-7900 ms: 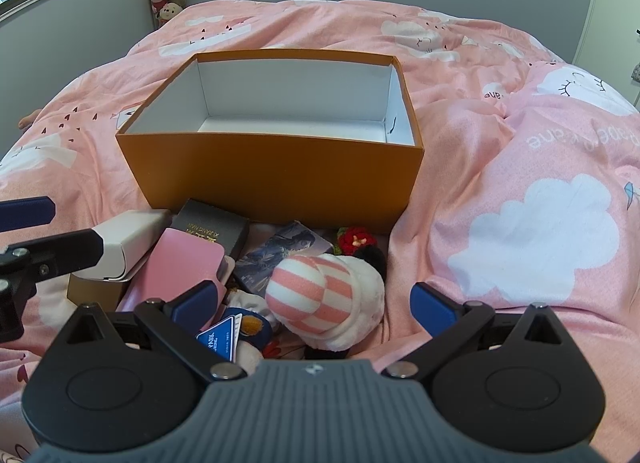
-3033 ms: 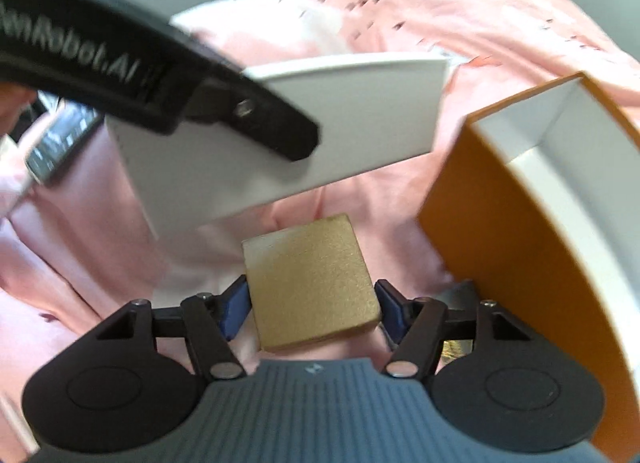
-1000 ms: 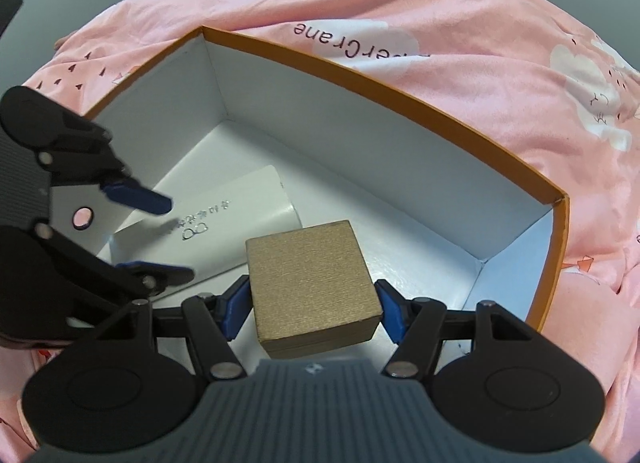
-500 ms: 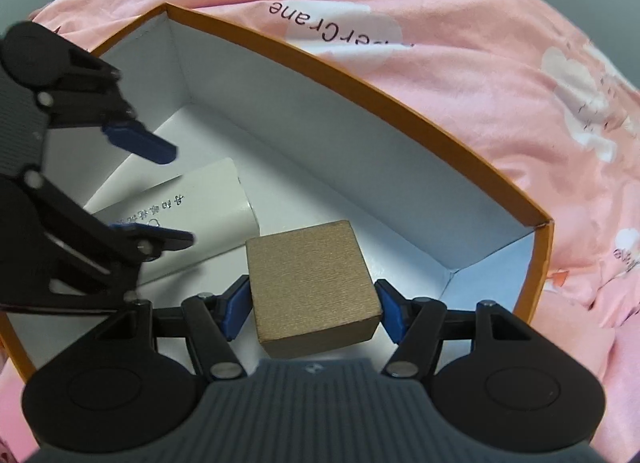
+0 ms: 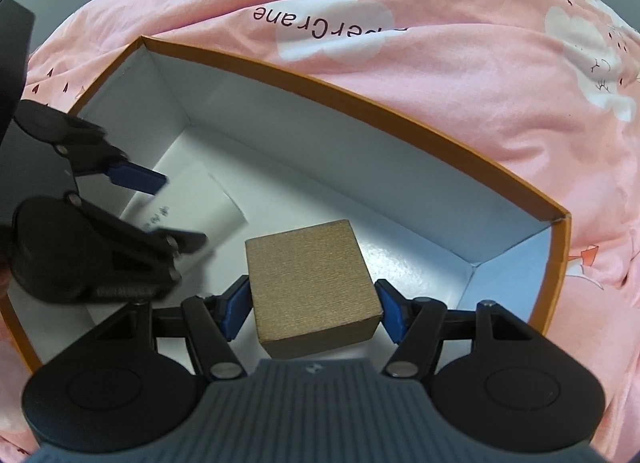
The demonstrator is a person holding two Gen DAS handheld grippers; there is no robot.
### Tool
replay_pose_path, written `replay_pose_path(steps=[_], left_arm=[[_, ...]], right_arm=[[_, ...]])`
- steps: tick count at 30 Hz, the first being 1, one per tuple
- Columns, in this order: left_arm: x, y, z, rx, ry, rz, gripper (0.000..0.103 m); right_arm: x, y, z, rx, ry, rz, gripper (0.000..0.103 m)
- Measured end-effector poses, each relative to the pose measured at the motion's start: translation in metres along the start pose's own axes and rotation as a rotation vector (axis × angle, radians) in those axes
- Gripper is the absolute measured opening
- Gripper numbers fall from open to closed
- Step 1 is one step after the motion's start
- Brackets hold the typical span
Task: Organize objects
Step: 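Carry the white box and gold cube into the orange shoebox with both grippers, then place the gold cube in the shoebox corner with the right gripper and release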
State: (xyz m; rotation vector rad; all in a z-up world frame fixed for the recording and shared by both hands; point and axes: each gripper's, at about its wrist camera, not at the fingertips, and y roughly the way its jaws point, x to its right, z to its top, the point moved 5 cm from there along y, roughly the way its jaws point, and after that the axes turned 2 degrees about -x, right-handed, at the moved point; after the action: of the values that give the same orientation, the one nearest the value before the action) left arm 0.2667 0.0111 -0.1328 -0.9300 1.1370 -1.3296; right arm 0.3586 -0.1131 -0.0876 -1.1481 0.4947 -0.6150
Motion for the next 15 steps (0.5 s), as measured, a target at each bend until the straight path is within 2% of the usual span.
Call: replay_pose_path(steps=[6,11,13,15], left_arm=[[0.007,-0.006,-0.012,0.035,0.01,0.018,0.065],[0.007,-0.037,-0.021,0.168,0.036,-0.025,0.065],[0.004,-0.053,-0.024,0.227,0.039,-0.01,0.065],[0.003,-0.071,-0.014,0.281,0.029,0.015,0.065]], right_arm=[[0.004,0.007,0.007,-0.026,0.117,0.087,0.067],[0.014,0.014,0.014,-0.033,0.261,0.101,0.067],[0.016,0.016,0.017,-0.035,0.315,0.131,0.067],[0.016,0.018,0.021,-0.036,0.37,0.169,0.067]])
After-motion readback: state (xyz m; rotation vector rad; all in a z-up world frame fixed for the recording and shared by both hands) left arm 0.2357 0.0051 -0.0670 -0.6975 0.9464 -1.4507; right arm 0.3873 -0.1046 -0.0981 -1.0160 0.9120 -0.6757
